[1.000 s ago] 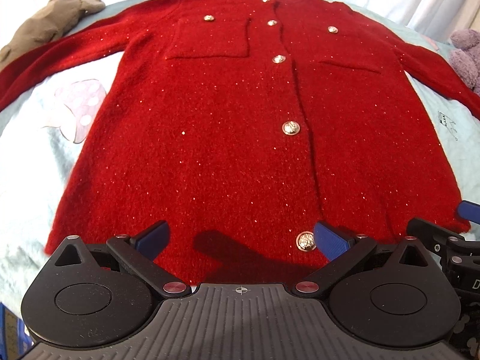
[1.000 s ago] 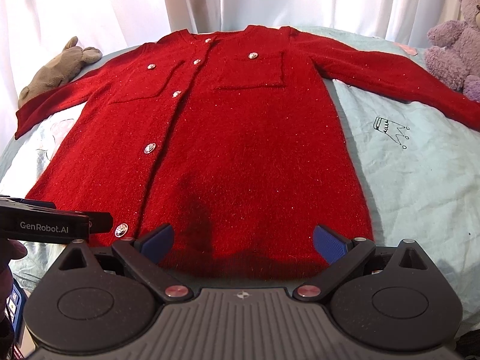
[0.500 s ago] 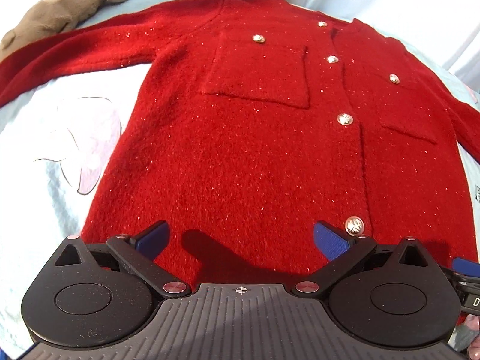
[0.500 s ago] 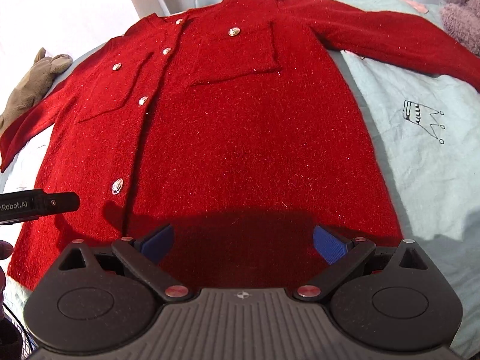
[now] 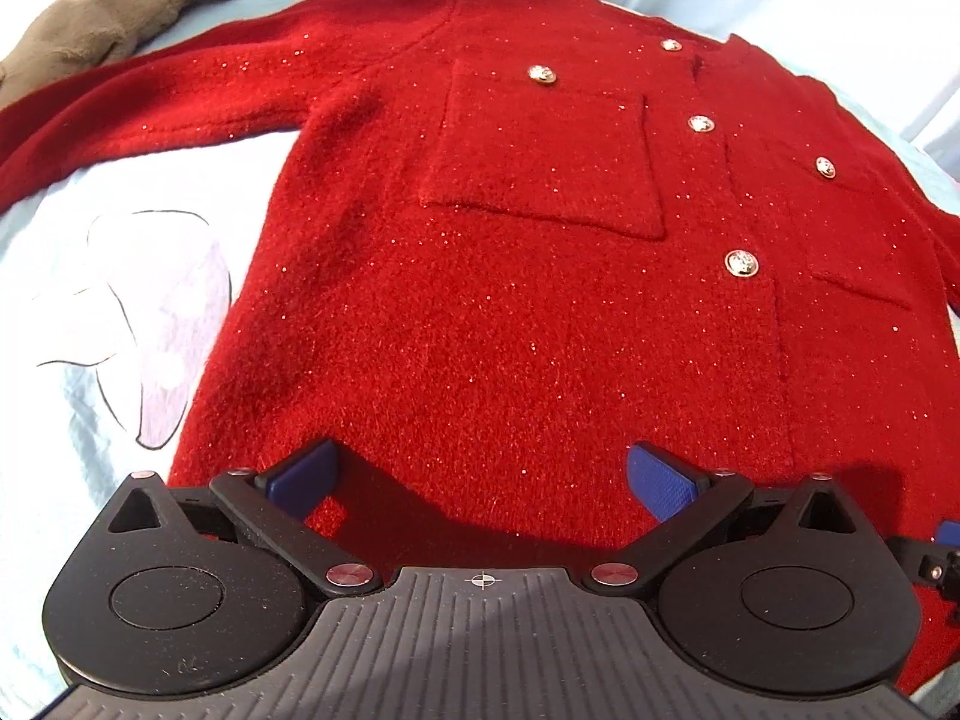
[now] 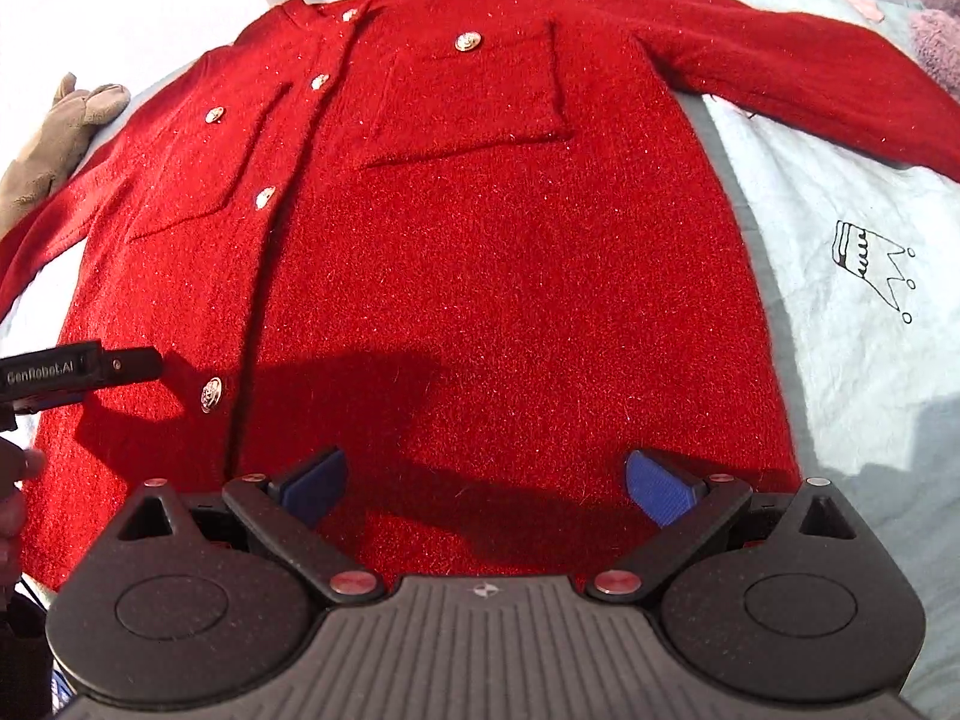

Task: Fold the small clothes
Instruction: 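Reach the left tool to the cardigan sleeve cuff and close on it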

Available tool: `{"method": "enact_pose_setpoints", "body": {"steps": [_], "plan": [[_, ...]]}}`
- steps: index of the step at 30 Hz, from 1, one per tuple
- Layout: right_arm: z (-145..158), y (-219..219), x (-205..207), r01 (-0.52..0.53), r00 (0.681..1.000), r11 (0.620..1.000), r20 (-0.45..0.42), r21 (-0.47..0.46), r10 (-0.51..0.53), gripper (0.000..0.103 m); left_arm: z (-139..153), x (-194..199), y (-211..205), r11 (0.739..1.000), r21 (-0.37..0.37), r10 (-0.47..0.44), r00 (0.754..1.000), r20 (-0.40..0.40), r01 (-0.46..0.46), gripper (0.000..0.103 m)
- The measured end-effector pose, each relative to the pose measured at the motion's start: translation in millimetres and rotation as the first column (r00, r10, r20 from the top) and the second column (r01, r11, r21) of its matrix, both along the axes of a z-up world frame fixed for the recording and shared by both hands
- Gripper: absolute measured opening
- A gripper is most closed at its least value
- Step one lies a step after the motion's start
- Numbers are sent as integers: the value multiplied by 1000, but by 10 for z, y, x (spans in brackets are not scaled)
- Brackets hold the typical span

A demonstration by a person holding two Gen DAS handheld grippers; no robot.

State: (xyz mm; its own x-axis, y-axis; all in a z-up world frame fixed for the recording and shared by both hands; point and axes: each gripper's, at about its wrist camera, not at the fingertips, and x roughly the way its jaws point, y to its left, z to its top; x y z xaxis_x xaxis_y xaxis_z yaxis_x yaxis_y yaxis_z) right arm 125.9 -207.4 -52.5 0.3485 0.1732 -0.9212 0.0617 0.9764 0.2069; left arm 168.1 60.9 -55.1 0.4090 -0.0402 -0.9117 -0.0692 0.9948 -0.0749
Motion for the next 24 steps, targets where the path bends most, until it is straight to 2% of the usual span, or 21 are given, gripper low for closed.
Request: {"method": "enact_pose_setpoints", "body": {"steps": [2, 4, 7, 9, 13, 14, 15, 16, 19, 20, 22, 24], "plan": [[5, -54, 32, 24, 1000, 999, -15, 27, -23, 99, 5, -20, 50, 999, -32, 0, 1000, 12, 0, 103], [9, -95, 49, 30, 999, 998, -20, 47, -29, 99, 21, -45, 175, 993, -112, 47, 998, 38, -43, 103], [13, -138, 68, 22, 1000, 998, -20, 67, -21, 99, 32, -81, 425, 953, -271, 158, 985, 62, -136, 103], [15, -159, 61, 6, 1000, 997, -4, 75, -6, 99, 24, -95, 588, 907, -374, 226, 973, 50, -191, 103], [25, -266, 25, 28, 999, 991, 25, 135, -32, 99, -23, -71, 943, 766, -559, 357, 933, -40, -316, 103], [27, -290, 22, 26, 999, 989, 27, 147, -30, 99, -21, -56, 1052, 733, -587, 383, 922, -62, -344, 103], [32, -306, 29, 18, 999, 988, 28, 155, -23, 99, 8, -45, 1166, 713, -594, 420, 905, -65, -373, 103], [34, -320, 37, 10, 999, 987, 30, 162, -15, 99, 62, -39, 1297, 706, -584, 465, 884, -44, -401, 103], [38, -354, 42, 1, 999, 983, 34, 183, -7, 99, 286, -24, 1819, 712, -520, 601, 793, 103, -472, 103], [38, -362, 39, 2, 999, 982, 37, 187, -9, 99, 329, -6, 2020, 700, -512, 638, 758, 137, -498, 103], [39, -365, 34, 3, 999, 982, 41, 187, -11, 99, 343, 41, 2462, 648, -534, 713, 679, 175, -544, 103], [39, -340, 40, -3, 999, 985, 40, 172, -4, 99, 278, 98, 2875, 580, -555, 782, 599, 173, -597, 103]]}}
